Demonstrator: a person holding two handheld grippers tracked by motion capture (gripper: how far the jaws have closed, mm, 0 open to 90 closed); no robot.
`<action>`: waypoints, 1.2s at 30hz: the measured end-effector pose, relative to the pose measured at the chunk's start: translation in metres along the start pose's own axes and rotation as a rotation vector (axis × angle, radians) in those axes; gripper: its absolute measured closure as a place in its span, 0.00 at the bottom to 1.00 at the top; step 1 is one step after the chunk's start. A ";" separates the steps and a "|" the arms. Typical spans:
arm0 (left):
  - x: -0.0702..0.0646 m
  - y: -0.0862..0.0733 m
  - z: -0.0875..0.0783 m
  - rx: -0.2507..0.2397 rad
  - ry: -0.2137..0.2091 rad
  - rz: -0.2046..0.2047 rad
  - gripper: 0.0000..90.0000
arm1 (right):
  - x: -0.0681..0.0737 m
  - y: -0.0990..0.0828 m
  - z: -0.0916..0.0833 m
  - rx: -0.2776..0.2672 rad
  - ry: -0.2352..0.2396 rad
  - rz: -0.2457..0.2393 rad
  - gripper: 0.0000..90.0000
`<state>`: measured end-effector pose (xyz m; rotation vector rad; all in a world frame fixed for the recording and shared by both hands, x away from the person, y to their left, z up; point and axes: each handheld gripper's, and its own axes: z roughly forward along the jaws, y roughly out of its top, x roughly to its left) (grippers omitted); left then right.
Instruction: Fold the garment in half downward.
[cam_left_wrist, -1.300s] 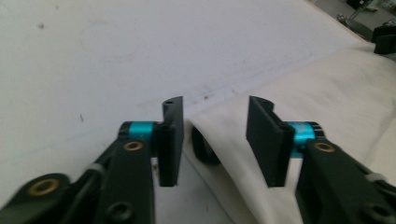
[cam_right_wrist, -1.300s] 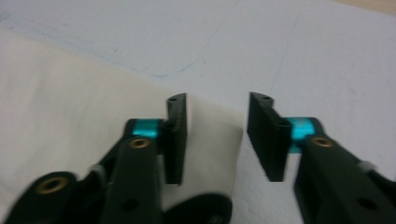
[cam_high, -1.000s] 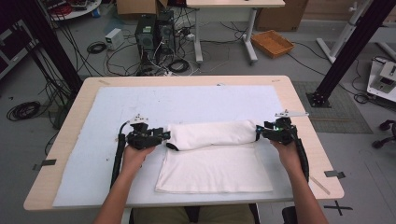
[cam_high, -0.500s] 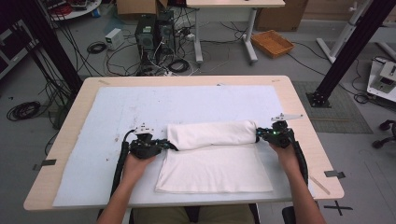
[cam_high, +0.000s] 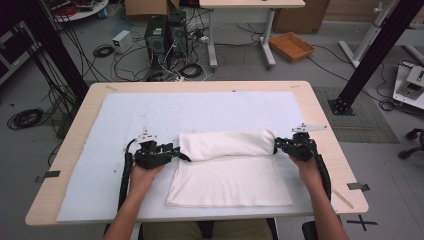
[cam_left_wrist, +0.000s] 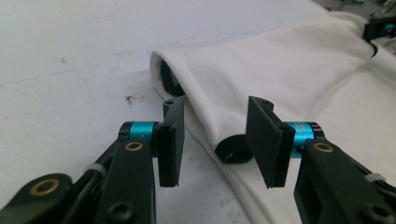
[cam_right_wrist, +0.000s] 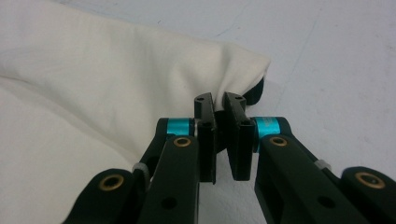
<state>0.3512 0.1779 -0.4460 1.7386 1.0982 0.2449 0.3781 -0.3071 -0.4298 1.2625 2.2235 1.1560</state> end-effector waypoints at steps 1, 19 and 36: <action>0.001 0.000 0.003 0.003 -0.008 -0.017 0.61 | 0.000 0.000 0.001 0.003 -0.001 -0.002 0.93; -0.007 0.004 0.006 0.016 -0.037 0.040 0.98 | 0.001 -0.001 -0.001 -0.001 0.008 0.005 0.93; -0.016 0.003 -0.035 -0.056 -0.123 0.071 0.98 | 0.032 -0.017 -0.054 -0.099 0.052 -0.061 0.93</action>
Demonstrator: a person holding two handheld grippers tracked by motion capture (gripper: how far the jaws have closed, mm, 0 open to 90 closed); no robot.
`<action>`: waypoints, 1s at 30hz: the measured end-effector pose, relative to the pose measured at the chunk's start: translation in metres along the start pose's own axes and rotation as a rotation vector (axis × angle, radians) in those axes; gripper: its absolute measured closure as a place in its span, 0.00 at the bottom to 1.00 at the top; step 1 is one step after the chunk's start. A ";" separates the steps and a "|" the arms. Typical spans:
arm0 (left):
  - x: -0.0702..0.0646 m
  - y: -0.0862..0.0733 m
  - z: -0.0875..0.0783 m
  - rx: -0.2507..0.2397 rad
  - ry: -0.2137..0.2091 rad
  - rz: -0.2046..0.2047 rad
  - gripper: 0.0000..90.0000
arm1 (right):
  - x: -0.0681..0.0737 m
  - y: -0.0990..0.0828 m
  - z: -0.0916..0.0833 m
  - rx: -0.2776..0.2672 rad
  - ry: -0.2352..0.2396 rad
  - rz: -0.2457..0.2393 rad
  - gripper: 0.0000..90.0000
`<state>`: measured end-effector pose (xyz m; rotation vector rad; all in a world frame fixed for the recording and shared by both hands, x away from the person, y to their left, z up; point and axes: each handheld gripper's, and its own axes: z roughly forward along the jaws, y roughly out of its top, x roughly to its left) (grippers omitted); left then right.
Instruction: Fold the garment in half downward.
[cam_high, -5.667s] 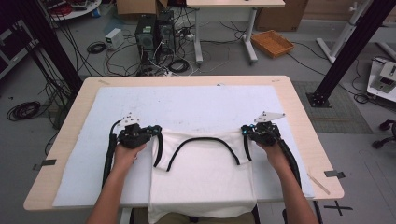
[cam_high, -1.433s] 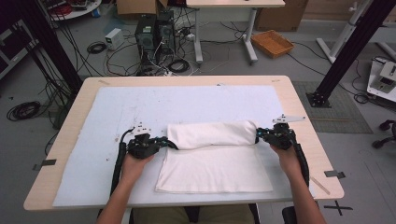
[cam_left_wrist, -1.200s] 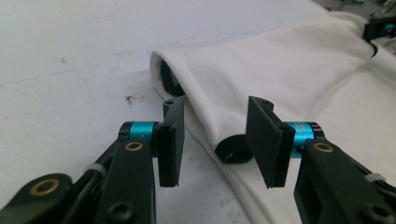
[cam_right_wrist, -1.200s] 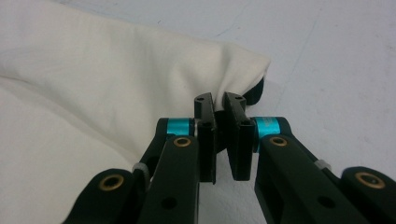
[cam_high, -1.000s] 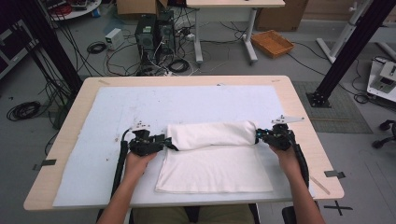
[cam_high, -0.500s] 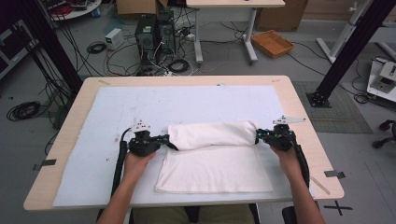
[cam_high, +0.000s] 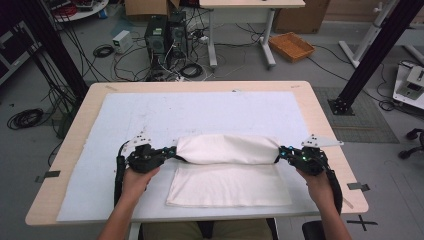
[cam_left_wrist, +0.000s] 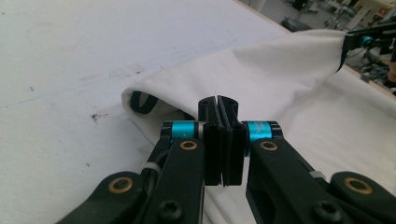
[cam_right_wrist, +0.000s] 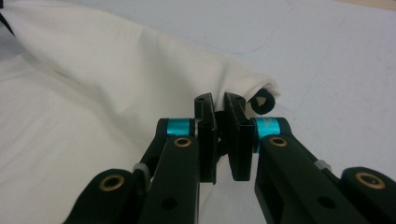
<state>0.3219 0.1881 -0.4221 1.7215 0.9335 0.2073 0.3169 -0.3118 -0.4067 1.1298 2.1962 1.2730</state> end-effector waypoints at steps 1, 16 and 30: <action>-0.001 -0.001 -0.003 -0.003 -0.008 0.000 0.98 | 0.002 -0.001 -0.004 -0.004 0.003 0.000 0.93; -0.029 -0.040 -0.042 0.102 -0.145 0.023 0.98 | 0.028 -0.036 -0.051 0.044 0.037 -0.018 0.93; -0.026 -0.045 -0.044 0.107 -0.072 -0.011 0.56 | 0.034 -0.053 -0.058 0.084 0.066 0.018 0.57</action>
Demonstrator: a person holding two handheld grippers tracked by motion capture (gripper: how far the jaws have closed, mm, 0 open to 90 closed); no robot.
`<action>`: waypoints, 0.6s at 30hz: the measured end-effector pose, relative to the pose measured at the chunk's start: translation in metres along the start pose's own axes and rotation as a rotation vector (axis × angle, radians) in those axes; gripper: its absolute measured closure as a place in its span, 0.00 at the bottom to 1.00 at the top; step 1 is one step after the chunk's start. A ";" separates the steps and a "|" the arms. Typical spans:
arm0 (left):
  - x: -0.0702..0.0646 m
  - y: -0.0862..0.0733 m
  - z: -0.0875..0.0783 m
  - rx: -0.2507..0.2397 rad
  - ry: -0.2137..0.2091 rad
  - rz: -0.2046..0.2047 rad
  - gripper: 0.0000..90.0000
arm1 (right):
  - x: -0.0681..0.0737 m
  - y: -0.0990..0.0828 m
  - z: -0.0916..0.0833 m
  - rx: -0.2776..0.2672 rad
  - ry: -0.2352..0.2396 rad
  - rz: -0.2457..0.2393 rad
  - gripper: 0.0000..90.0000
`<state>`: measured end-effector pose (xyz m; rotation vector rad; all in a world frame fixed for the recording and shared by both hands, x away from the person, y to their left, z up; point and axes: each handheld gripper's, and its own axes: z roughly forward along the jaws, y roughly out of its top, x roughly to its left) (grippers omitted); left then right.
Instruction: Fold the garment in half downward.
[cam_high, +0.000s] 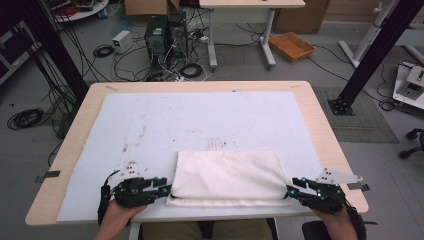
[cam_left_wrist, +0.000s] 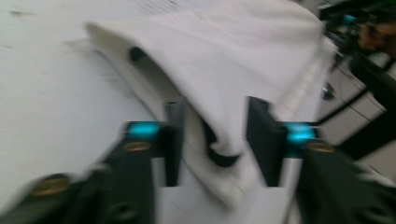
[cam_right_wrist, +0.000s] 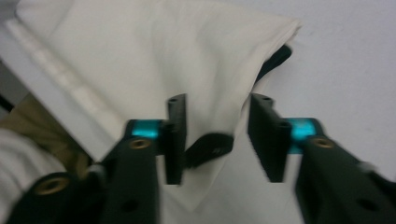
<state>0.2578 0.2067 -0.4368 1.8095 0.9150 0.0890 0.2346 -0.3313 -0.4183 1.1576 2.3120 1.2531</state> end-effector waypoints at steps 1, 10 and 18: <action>0.003 0.006 0.002 -0.017 0.015 0.010 0.55 | -0.002 0.003 0.002 -0.007 -0.005 0.007 0.54; 0.042 0.056 0.070 0.049 0.232 -0.067 0.45 | -0.050 0.051 0.060 0.009 -0.118 0.108 0.42; 0.047 0.051 0.088 0.135 0.239 -0.054 0.87 | -0.066 0.057 0.107 0.131 -0.082 0.113 0.80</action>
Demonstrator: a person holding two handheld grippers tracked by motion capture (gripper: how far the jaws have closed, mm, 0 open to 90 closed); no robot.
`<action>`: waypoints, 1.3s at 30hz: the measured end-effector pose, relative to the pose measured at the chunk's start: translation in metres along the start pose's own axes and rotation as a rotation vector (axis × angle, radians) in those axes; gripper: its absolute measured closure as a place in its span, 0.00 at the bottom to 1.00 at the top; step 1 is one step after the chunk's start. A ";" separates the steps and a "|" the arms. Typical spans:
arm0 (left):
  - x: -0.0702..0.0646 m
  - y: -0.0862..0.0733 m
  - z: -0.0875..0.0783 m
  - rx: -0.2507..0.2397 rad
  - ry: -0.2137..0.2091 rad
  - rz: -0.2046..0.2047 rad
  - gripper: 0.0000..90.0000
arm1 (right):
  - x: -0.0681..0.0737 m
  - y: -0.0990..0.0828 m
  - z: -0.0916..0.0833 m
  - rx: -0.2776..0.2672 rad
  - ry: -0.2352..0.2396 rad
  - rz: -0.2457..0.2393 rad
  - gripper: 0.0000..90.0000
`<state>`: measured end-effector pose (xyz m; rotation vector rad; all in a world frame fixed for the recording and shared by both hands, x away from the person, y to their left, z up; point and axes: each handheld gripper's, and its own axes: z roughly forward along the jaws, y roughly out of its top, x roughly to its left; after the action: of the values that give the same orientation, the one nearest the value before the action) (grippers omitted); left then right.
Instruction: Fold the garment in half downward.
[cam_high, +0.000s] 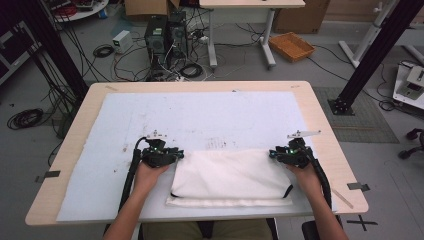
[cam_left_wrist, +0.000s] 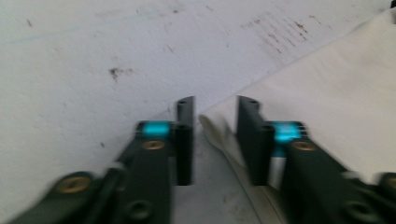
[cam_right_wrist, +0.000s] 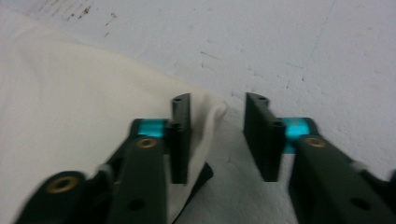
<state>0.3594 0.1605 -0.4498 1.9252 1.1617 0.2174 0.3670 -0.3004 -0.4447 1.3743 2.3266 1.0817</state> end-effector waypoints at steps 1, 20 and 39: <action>-0.002 0.000 0.000 -0.006 0.001 0.013 0.96 | 0.000 0.000 -0.001 0.008 0.029 -0.005 0.92; 0.017 0.034 0.017 -0.218 0.035 -0.093 0.98 | -0.030 0.032 0.008 -0.168 -0.102 -0.034 0.98; 0.005 0.020 -0.013 -0.236 0.034 -0.049 0.67 | -0.023 0.027 -0.017 -0.234 -0.175 -0.031 0.59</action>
<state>0.3678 0.1682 -0.4283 1.6906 1.1504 0.3460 0.3879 -0.3197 -0.4180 1.2848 2.0209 1.1341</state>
